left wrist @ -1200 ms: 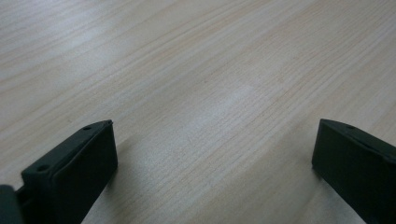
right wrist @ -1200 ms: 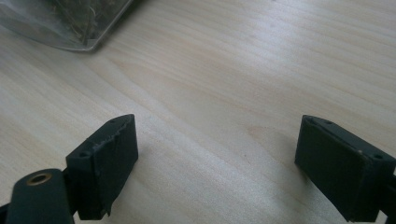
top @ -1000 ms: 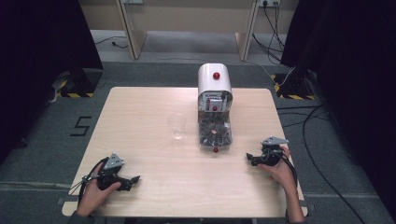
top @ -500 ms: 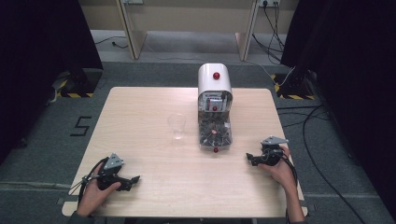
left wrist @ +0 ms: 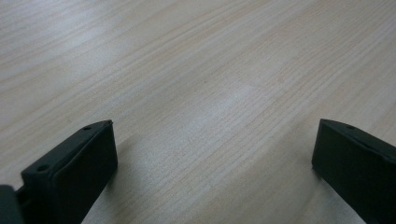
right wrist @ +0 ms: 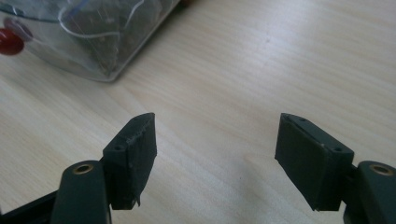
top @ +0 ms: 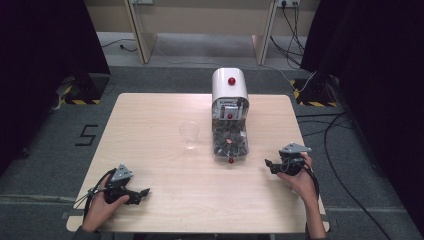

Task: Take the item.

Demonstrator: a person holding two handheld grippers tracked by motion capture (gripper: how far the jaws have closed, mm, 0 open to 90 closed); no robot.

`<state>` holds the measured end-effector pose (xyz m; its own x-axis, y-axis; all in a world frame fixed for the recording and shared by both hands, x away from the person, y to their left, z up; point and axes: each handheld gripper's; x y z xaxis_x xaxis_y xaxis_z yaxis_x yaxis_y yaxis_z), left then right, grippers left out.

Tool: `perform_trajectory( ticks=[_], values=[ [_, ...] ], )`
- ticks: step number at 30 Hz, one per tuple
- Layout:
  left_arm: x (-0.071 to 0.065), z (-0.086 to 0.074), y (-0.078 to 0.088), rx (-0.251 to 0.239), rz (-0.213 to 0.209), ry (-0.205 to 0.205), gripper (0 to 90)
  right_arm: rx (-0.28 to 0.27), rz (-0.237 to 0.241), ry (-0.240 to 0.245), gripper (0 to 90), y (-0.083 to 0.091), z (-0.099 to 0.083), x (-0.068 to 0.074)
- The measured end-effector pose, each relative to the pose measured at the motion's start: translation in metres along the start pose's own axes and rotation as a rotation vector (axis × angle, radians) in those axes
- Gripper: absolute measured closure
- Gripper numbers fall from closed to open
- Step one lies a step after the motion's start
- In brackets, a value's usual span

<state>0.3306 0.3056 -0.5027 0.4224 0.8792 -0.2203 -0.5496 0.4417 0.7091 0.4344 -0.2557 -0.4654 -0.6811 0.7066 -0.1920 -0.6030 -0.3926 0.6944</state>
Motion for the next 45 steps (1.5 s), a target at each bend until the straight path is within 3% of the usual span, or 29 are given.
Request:
perform_trajectory(
  ticks=[20, 45],
  values=[
    [0.000, 0.000, 0.000, 0.001, -0.001, 0.000, 0.0, -0.115, -0.024, 0.050, 35.1, 0.022, 0.036, 0.011],
    [0.000, 0.000, 0.000, 0.001, 0.000, 0.000, 0.0, -0.194, 0.014, 0.107, 41.0, 0.014, 0.078, 0.033]
  ],
)
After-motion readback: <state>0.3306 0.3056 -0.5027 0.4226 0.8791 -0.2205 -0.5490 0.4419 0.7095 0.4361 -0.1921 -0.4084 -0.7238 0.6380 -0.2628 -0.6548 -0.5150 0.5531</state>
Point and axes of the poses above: each handheld gripper's, and its own axes: y roughly backward along the jaws, z roughly out of its top, x roughly to its left, and after that the axes turned 13 degrees about y, right-handed
